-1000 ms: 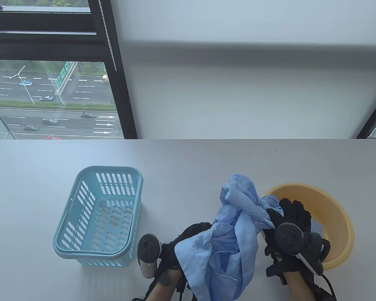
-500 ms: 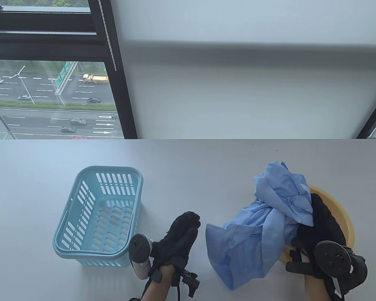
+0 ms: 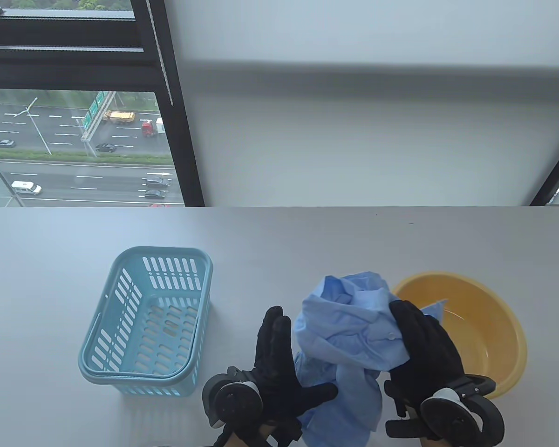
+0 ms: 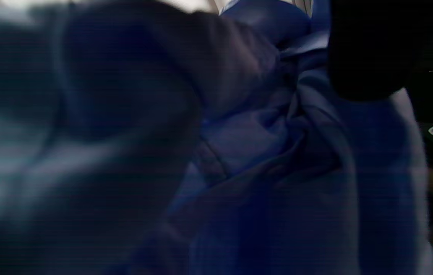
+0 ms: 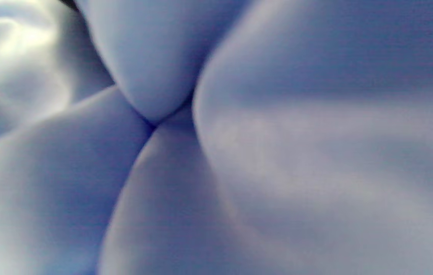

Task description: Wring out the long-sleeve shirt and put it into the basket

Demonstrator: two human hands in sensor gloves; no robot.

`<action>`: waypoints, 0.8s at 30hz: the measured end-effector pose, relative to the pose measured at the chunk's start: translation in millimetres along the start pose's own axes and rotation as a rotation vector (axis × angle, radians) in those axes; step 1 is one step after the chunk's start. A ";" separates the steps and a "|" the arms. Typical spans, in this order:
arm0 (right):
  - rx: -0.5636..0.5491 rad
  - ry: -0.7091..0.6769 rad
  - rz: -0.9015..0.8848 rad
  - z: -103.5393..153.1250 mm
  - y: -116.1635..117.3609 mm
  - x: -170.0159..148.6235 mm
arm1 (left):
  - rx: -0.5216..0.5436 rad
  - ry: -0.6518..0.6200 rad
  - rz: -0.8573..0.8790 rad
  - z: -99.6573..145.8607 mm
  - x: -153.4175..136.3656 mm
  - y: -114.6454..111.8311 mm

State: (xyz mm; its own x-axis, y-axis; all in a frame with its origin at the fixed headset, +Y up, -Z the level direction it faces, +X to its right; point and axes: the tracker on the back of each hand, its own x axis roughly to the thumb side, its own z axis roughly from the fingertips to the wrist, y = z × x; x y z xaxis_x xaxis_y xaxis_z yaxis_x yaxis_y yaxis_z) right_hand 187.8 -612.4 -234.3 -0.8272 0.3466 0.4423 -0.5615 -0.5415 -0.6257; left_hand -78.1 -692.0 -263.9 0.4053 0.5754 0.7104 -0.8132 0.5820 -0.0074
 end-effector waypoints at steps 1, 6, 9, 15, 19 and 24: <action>0.078 0.012 -0.109 -1.0 9.2 1.7 | -0.037 0.008 0.020 -0.6 -1.1 -3.0; 0.403 0.095 -0.558 2.2 46.2 2.2 | -0.080 0.034 0.125 -1.7 -9.5 -6.8; 0.499 0.112 -0.636 7.1 59.1 4.2 | 0.023 0.039 0.171 0.4 -9.7 -7.0; 0.537 0.091 -0.560 13.8 69.5 7.8 | 0.193 0.080 0.146 4.8 -7.7 -2.0; 0.575 0.076 -0.642 13.4 71.1 -5.4 | 0.258 0.102 0.089 5.8 -8.5 13.1; 0.646 0.060 -0.832 18.6 81.6 -22.2 | 0.365 0.137 0.108 9.6 -18.5 35.5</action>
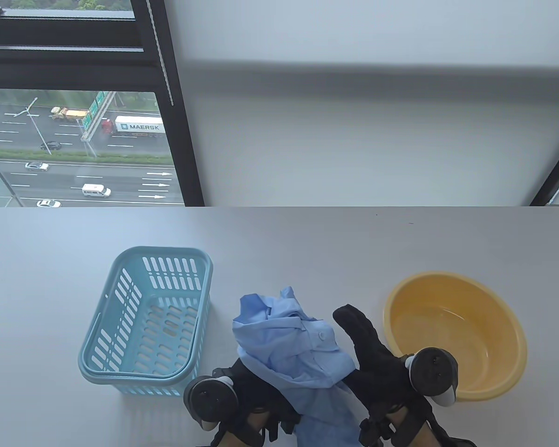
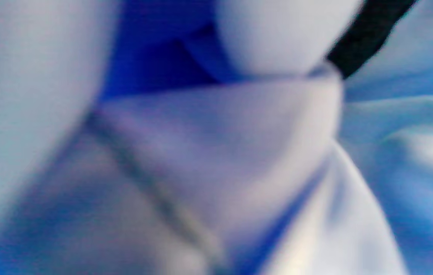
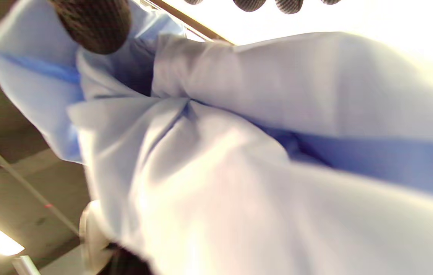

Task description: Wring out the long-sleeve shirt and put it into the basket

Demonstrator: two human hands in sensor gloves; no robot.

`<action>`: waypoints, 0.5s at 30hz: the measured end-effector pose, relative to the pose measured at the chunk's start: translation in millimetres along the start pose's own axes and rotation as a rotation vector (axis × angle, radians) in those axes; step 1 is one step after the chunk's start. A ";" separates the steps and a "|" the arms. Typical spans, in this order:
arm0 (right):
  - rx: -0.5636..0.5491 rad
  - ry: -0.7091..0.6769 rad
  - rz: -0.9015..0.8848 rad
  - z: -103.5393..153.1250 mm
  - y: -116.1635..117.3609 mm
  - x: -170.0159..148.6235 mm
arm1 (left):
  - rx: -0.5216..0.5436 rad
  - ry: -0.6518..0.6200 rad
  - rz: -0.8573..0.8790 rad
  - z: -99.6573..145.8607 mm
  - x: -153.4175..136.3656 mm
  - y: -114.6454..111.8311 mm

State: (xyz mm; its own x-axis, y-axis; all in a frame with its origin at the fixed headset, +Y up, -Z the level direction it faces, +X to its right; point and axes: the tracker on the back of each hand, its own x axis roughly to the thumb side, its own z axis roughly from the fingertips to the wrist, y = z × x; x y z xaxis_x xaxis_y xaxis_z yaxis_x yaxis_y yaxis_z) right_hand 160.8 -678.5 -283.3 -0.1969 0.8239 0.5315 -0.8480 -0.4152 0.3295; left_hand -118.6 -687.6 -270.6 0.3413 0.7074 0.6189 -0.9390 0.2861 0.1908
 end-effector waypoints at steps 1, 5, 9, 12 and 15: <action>0.028 0.005 -0.003 -0.8 2.7 -2.4 | 0.005 0.001 0.009 -0.6 -0.5 1.7; 0.203 0.055 0.141 -8.4 26.7 -13.0 | -0.005 0.015 0.134 -0.9 -0.5 1.0; 0.233 0.102 0.074 -10.0 40.9 -23.7 | -0.065 0.022 0.238 -0.7 -1.1 -7.0; 0.216 0.134 0.069 -10.4 43.2 -30.8 | -0.119 0.037 0.289 0.3 -2.4 -14.6; 0.134 0.131 0.100 -9.7 42.2 -33.3 | -0.146 0.035 0.285 1.0 -2.0 -19.0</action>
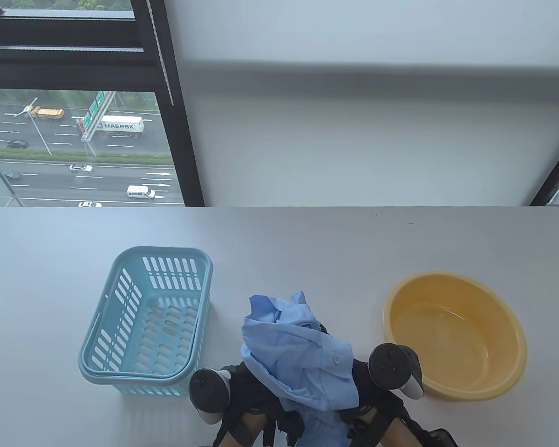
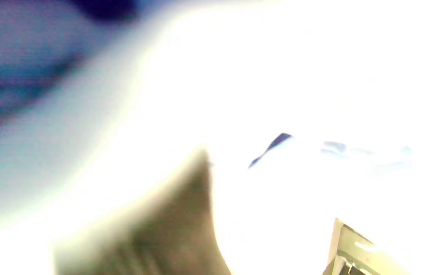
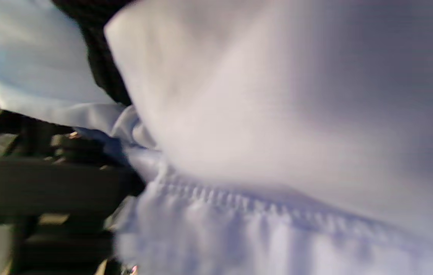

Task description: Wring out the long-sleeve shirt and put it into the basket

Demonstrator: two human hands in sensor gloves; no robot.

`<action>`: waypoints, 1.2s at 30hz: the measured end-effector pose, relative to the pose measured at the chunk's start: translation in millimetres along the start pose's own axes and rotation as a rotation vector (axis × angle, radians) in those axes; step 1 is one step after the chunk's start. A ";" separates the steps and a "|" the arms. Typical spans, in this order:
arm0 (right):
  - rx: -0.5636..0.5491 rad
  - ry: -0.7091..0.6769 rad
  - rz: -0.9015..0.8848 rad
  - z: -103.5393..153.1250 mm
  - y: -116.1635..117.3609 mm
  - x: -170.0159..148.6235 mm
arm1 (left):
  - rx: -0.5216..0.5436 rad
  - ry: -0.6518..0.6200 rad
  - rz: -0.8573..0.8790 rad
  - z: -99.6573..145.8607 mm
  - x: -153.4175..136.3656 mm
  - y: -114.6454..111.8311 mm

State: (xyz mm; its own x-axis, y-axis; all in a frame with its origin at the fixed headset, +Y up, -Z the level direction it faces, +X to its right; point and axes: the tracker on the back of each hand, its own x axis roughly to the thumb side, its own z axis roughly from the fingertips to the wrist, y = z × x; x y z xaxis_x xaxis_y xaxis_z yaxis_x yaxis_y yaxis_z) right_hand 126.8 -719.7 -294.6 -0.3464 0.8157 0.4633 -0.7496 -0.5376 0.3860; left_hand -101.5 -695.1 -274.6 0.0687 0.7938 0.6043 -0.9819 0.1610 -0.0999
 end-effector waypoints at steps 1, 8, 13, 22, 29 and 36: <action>-0.024 0.002 0.013 0.7 -0.8 0.5 | -0.006 -0.001 -0.003 0.1 0.3 -1.0; -0.093 -0.001 0.061 3.8 -8.3 0.9 | -0.043 -0.030 -0.100 0.1 5.7 -2.3; -0.202 -0.011 0.072 9.9 -24.5 1.2 | -0.045 -0.037 -0.192 0.3 2.4 0.8; -0.489 -0.035 0.112 28.8 -55.8 3.4 | 0.061 0.002 -0.027 -0.1 -4.6 17.9; -0.667 -0.067 0.278 40.5 -66.3 16.8 | 0.164 -0.020 0.227 0.6 -1.8 34.0; -0.712 -0.101 0.377 42.8 -63.2 25.1 | 0.085 -0.067 0.113 -0.4 8.9 26.5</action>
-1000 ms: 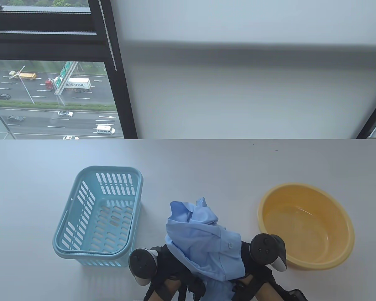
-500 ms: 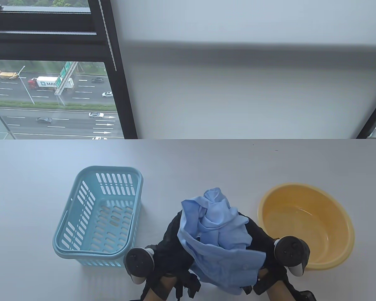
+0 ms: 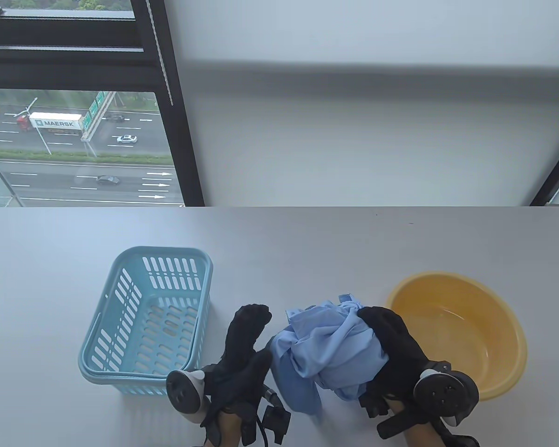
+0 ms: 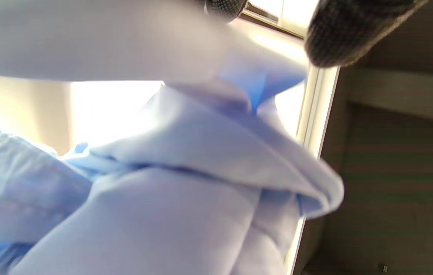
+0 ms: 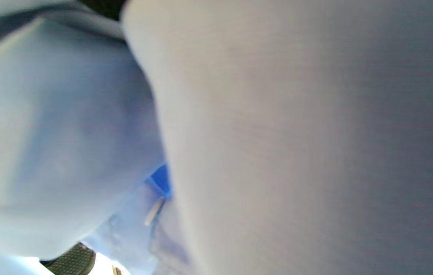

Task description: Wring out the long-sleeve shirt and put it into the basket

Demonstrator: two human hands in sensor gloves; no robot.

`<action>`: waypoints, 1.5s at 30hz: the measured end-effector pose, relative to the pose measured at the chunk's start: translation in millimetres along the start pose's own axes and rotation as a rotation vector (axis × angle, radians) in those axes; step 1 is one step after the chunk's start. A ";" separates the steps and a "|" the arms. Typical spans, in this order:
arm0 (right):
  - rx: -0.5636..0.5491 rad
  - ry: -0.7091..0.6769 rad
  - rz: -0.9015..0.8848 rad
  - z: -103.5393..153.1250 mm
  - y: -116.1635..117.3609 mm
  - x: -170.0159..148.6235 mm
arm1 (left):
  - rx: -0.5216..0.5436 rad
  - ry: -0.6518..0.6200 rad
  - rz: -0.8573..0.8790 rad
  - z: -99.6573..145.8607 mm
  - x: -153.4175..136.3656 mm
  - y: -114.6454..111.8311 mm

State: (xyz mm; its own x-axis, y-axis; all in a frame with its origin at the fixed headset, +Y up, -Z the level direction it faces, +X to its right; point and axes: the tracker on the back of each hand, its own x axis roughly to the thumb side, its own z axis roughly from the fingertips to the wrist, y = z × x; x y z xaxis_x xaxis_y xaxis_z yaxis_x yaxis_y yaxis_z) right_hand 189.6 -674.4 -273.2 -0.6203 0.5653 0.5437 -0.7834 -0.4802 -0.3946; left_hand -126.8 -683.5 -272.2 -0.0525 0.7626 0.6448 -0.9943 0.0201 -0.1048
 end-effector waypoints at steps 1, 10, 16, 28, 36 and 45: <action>0.008 -0.003 -0.025 0.0 0.2 0.9 | -0.059 0.013 -0.068 -0.6 -0.4 -4.5; 0.318 0.088 -0.587 -1.6 24.6 -3.2 | -0.446 0.203 0.000 3.7 -32.1 -39.9; 0.431 0.083 -0.683 2.6 40.0 2.4 | -0.534 0.254 0.142 7.1 -44.8 -53.7; 0.368 0.047 -0.519 2.8 32.4 6.6 | -0.302 0.179 0.144 2.2 -27.4 -40.5; 0.571 0.127 -0.824 7.7 50.7 -7.5 | -0.013 0.147 0.395 -0.3 -21.5 -6.7; 1.022 0.272 -1.054 36.0 109.9 -1.1 | 0.074 0.173 0.471 4.3 -26.6 -7.9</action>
State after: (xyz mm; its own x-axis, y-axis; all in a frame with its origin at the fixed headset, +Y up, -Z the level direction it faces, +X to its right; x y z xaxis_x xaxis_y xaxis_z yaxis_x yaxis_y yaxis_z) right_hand 105.6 -752.0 -290.5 0.1216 0.9916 0.0448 -0.5709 0.0329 0.8204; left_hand -118.0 -706.7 -285.3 -0.4871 0.7740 0.4045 -0.8705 -0.3929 -0.2964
